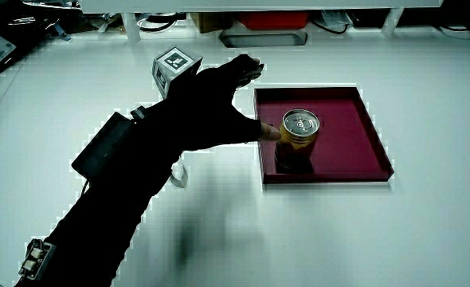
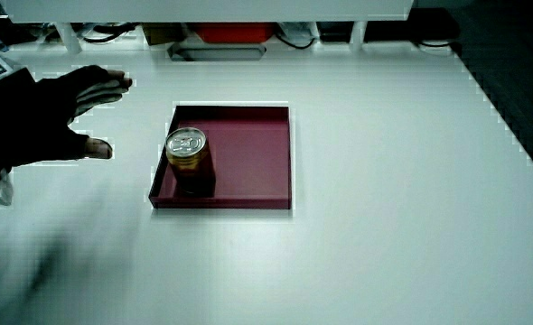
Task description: Pick red bull from plate
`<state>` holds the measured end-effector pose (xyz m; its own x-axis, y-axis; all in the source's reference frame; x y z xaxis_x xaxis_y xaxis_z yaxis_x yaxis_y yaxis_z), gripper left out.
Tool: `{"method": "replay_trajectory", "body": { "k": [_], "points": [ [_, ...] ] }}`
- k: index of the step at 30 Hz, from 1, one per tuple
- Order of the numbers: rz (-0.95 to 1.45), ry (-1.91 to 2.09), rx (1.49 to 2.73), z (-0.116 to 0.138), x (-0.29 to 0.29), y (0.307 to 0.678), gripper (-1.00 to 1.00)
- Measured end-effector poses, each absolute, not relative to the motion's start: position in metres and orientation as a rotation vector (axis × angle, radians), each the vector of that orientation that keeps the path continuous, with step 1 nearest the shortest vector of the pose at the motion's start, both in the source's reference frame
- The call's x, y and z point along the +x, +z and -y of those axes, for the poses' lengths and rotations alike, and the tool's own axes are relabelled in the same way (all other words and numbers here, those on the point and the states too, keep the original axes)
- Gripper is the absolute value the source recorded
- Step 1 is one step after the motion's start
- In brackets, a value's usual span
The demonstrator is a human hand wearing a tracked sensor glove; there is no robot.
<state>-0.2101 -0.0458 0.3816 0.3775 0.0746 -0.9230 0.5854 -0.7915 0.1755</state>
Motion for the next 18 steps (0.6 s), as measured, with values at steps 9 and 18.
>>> {"method": "replay_trajectory", "body": {
  "k": [9,18],
  "points": [
    [-0.349,-1.295,2.087,0.050,-0.189,0.396,0.00],
    [-0.414,-1.297,2.065,0.058,-0.162,0.427,0.00]
  ]
}}
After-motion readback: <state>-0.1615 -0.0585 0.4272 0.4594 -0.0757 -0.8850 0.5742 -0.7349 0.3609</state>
